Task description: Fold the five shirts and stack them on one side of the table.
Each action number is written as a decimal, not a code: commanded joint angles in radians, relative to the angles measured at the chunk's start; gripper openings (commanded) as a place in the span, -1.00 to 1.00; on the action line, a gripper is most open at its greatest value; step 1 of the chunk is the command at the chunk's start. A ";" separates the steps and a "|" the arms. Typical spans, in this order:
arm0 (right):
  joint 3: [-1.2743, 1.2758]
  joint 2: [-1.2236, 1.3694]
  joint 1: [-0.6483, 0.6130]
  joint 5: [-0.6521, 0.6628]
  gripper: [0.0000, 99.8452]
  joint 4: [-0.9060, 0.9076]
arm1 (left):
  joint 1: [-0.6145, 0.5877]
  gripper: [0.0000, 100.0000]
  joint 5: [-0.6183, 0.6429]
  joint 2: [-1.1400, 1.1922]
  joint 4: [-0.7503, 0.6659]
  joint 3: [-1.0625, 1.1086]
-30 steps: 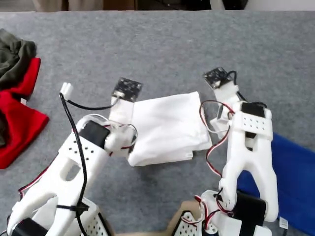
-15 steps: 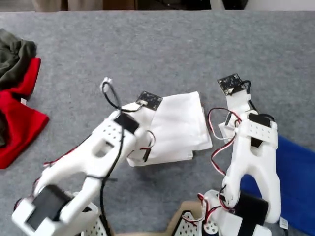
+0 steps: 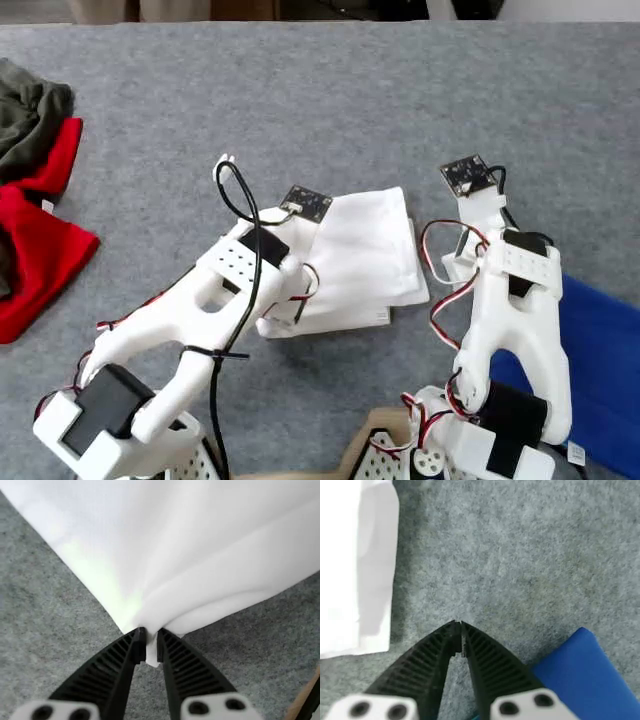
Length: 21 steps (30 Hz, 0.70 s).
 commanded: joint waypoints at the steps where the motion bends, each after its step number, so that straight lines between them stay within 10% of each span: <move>1: -0.024 -0.007 0.012 -0.002 -0.99 -0.014 | 0.002 -0.91 0.006 -0.001 -0.044 0.025; 21: -0.024 -0.002 0.008 -0.002 -0.99 -0.014 | -0.184 -0.96 -0.146 -0.010 0.020 0.080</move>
